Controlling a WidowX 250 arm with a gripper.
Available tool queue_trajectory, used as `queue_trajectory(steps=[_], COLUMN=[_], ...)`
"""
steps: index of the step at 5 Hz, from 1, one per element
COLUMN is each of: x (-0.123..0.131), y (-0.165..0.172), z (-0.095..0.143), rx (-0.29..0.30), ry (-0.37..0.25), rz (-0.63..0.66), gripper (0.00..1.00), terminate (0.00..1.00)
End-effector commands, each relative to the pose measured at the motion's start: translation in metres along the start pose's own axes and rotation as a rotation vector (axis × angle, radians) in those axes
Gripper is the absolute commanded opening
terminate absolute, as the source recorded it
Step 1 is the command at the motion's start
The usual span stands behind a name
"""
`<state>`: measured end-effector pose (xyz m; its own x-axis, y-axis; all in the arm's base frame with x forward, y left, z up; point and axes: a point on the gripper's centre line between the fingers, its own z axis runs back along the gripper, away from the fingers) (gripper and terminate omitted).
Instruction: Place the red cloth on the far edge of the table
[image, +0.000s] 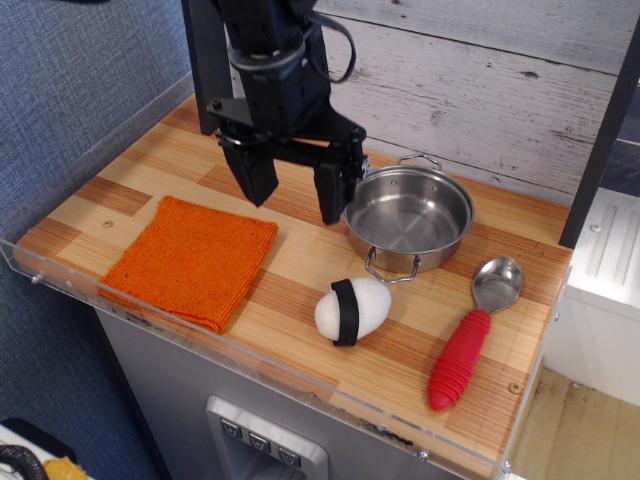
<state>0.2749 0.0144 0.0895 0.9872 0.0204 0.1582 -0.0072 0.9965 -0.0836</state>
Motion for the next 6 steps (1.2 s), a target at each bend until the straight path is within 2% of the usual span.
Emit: queue_trajectory(steps=[1,2,3,4,6], x=[-0.014,-0.03,-0.037,-0.042,-0.037], y=[0.048,0.078,0.094,0.107,0.107], z=[0.017,0.014,-0.003,-0.018,-0.033], rx=[0.026,0.071,0.108,0.137,0.13], ry=[-0.122,-0.105,-0.082,-0.086,-0.057], rz=[-0.153,-0.164,-0.132,-0.03,0.022], gripper=[1.0,1.0,1.0,1.0,1.0], terminate=[0.0,0.0,0.0,0.0,0.0])
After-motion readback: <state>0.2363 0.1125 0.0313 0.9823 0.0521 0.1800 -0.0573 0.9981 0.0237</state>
